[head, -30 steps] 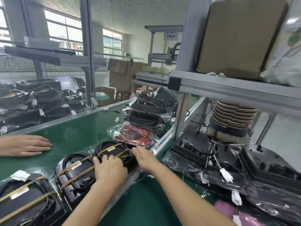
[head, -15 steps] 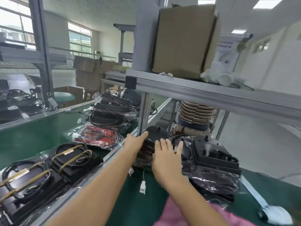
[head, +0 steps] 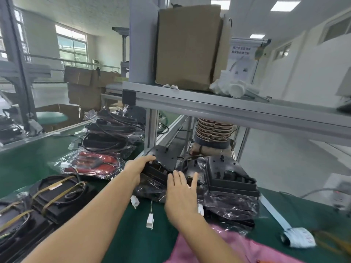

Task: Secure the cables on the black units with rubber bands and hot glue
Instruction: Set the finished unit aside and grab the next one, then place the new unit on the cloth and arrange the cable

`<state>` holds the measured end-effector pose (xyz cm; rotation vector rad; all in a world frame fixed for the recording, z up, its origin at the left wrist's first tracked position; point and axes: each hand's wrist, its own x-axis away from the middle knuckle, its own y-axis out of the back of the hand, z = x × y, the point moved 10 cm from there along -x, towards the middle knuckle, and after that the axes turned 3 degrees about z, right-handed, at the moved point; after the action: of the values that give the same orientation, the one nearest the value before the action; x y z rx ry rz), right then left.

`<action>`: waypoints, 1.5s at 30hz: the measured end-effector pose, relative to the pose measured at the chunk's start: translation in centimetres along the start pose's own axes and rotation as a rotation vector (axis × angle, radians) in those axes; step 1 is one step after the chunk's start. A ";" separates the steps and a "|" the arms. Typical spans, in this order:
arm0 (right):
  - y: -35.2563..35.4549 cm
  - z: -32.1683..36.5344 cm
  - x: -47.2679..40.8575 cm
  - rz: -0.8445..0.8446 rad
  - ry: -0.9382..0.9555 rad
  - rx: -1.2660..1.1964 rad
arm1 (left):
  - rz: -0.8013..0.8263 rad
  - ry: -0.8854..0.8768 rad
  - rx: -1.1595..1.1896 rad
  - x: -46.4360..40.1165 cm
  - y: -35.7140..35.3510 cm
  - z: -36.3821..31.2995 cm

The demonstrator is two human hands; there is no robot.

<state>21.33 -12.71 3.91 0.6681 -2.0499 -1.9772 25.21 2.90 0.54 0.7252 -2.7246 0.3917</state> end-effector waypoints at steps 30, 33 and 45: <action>2.9 -10.6 16.4 -0.114 -0.277 -1.349 | 0.630 -0.053 0.128 23.8 -2.5 9.9; 3.5 -12.3 20.5 -0.208 -0.275 -1.291 | 0.809 -0.042 0.013 26.2 -5.5 12.2; -2.4 -19.1 27.2 0.050 -0.480 -1.055 | 0.818 0.143 -0.159 28.4 -10.4 19.5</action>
<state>6.67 -42.18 -1.25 -0.0987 -0.8396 -2.8980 2.92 -24.72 -5.60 -0.4745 -2.7457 0.3620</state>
